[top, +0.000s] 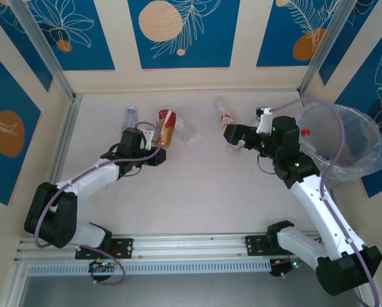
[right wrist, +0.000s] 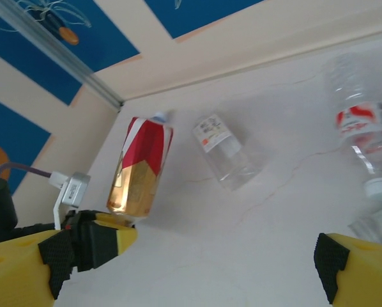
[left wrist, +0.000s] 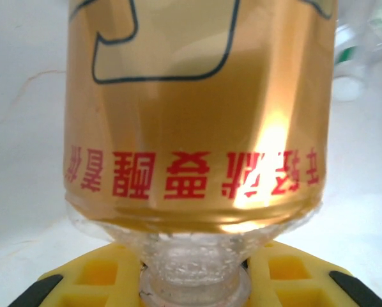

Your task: Put the plastic bottles in the bin

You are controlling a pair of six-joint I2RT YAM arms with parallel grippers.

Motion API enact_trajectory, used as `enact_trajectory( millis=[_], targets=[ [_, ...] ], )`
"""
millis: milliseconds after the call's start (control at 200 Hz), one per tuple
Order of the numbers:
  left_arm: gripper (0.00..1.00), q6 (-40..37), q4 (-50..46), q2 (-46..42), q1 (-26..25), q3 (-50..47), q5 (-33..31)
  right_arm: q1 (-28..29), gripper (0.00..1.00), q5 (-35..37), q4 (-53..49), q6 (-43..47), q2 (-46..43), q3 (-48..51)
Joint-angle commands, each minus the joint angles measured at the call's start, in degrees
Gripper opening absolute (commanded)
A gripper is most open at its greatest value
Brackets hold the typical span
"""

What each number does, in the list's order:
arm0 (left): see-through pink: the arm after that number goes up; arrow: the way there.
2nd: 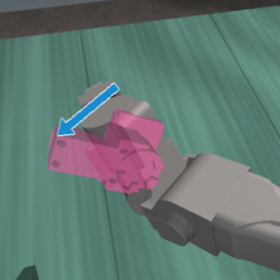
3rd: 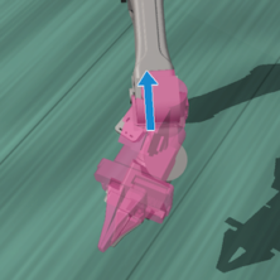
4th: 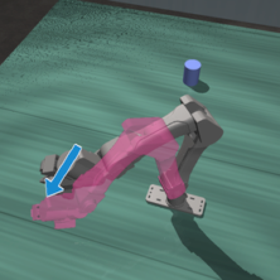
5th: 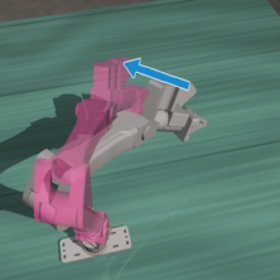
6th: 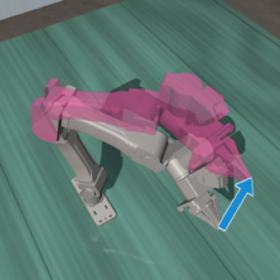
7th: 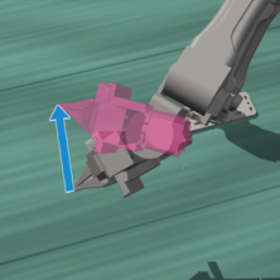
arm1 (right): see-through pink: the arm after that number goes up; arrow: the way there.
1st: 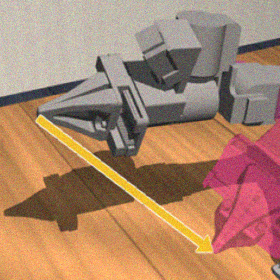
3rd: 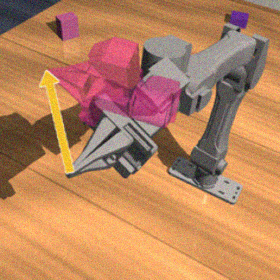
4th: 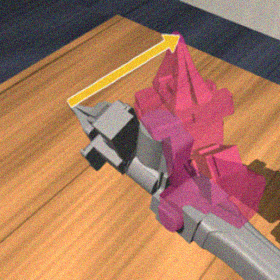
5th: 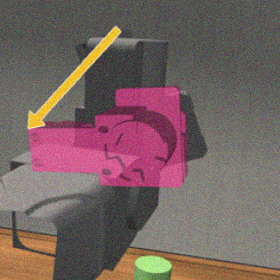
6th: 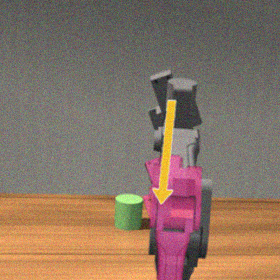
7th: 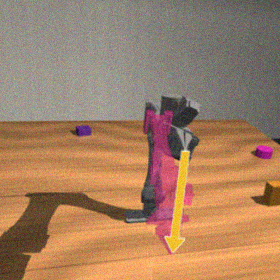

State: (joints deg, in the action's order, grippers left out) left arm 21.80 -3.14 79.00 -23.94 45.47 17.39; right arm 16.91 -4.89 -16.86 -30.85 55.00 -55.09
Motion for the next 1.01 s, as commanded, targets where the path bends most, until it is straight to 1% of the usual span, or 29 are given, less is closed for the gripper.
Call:
enact_trajectory(
  millis=[0, 155, 245, 340, 415, 540, 650, 735, 890, 1000],
  targets=[
    [0.00, 4.03, 8.99, -3.93, -0.67, -1.43, 10.12, 0.51, 1.00, -8.11, 5.09, -4.52, 1.17, 0.64],
    [0.00, 7.04, 14.34, -5.56, -1.76, -2.03, 20.34, 0.67, 1.00, -15.50, 9.59, -6.15, 4.01, 0.35],
    [0.00, 12.35, 22.71, -6.09, -2.20, -3.68, 25.75, 0.67, 0.99, -18.85, 11.96, -6.75, 5.22, 0.16],
    [0.00, 18.25, 30.90, -6.94, -2.65, -5.33, 28.32, 0.72, 0.99, -21.59, 15.21, -8.02, 6.20, 0.49],
    [0.00, 21.03, 34.04, -7.56, -3.27, -5.42, 29.57, 0.71, 0.99, -23.80, 18.68, -9.73, 7.21, 0.68],
    [0.00, 20.80, 32.74, -9.06, -4.92, -3.89, 30.40, 1.57, 0.99, -26.19, 21.81, -10.81, 9.83, -0.71],
    [0.00, 18.33, 28.96, -9.75, -6.77, -1.91, 30.47, 2.96, 0.99, -26.64, 22.11, -10.05, 12.77, -3.17],
    [0.00, 16.83, 27.00, -9.53, -8.22, -0.56, 30.21, 3.91, 0.99, -27.96, 24.40, -10.01, 14.82, -4.66],
    [0.00, 16.43, 27.67, -7.89, -10.46, 0.99, 30.57, 5.59, 0.99, -29.98, 29.80, -10.28, 17.68, -6.41],
    [0.00, 17.47, 30.38, -6.49, -11.18, 1.46, 32.47, 5.92, 0.99, -31.64, 35.09, -10.98, 18.86, -6.04]
  ],
)
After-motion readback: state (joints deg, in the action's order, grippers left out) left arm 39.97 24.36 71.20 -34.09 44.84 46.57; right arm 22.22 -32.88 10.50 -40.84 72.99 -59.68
